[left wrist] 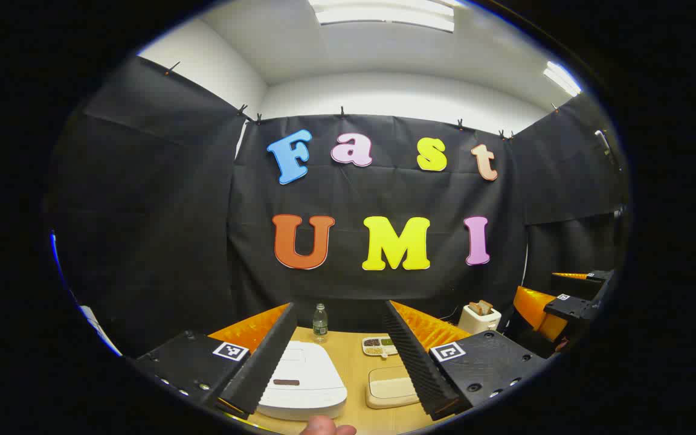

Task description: Close the left gripper, press the button to open the rice cooker; take a wooden spoon from the chopstick holder with the right hand, scoop a spoonful of rice and pour it into the rice cooker, then put the wooden spoon back into the chopstick holder.

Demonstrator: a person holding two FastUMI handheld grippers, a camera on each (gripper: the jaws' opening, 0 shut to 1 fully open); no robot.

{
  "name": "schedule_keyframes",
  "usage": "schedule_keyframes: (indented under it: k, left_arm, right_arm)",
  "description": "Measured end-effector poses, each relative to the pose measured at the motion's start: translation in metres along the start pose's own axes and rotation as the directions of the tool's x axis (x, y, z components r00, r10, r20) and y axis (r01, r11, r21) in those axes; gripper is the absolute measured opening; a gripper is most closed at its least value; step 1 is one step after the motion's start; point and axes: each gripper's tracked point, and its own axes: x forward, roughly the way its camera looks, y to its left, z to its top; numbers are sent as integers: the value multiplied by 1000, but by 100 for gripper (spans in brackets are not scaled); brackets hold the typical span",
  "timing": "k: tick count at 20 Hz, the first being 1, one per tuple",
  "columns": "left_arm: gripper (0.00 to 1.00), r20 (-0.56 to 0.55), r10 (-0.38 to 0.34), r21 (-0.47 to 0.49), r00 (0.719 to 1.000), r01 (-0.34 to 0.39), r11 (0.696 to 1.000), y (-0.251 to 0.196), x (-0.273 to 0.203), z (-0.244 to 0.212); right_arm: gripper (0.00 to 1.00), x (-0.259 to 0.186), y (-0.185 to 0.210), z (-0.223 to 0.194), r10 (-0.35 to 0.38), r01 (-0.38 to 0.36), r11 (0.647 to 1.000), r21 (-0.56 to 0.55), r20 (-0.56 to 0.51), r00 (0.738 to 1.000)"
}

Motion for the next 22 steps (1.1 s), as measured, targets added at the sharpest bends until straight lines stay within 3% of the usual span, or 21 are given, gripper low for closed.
schedule_keyframes:
  k: [12,22]
  left_arm:
    - [94,30,30,-15,999,-29,999,11,4,7]
    - [94,-13,70,-2,997,-70,998,15,-2,-7]
  right_arm:
    - [100,7,-1,3,3,-3,1000,21,1,1000]
    - [100,5,-15,-3,-15,15,998,56,-12,1000]
